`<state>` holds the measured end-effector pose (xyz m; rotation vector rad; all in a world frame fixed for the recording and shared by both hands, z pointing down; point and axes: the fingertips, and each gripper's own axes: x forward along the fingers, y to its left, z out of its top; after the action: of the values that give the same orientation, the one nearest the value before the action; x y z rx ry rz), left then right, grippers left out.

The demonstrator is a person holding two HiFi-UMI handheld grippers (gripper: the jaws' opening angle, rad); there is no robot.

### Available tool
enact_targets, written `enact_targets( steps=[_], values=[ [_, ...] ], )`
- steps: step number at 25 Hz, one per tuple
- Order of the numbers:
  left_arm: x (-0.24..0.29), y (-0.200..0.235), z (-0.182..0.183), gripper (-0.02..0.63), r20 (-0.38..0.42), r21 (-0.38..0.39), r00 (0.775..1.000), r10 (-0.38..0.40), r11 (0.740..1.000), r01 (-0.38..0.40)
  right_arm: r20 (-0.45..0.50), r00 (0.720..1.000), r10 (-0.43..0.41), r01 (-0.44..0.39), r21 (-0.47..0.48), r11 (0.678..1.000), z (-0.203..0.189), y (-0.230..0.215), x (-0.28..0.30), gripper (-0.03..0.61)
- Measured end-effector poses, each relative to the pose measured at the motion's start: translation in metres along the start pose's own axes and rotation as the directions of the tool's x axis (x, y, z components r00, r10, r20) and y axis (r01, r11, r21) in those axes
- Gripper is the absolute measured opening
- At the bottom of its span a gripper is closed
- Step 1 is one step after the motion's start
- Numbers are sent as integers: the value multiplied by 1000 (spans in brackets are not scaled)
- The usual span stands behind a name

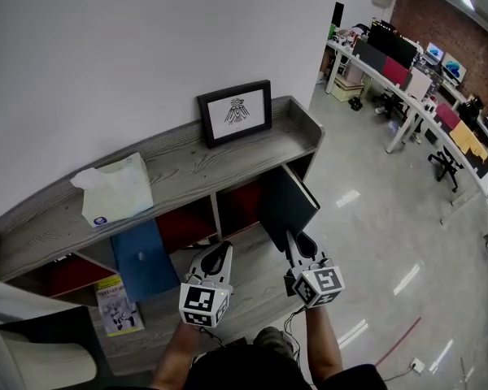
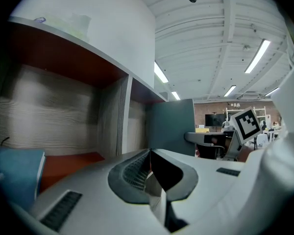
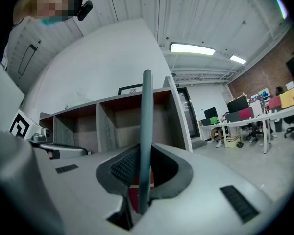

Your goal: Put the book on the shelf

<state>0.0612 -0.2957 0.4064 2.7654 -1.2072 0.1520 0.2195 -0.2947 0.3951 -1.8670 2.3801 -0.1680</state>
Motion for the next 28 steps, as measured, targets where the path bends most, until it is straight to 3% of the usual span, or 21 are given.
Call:
enact_targets(
  steps=[17,28],
  values=[
    [17,6,-2,12,-20,-6,989,148,989,-149,-14,994,112,-112,51,992,-7,-36,51,71],
    [19,16,-4,12,-29,-11,977,212,977,-213,-21,992,124,-122,81,989,-14,-46,73,71]
  ],
)
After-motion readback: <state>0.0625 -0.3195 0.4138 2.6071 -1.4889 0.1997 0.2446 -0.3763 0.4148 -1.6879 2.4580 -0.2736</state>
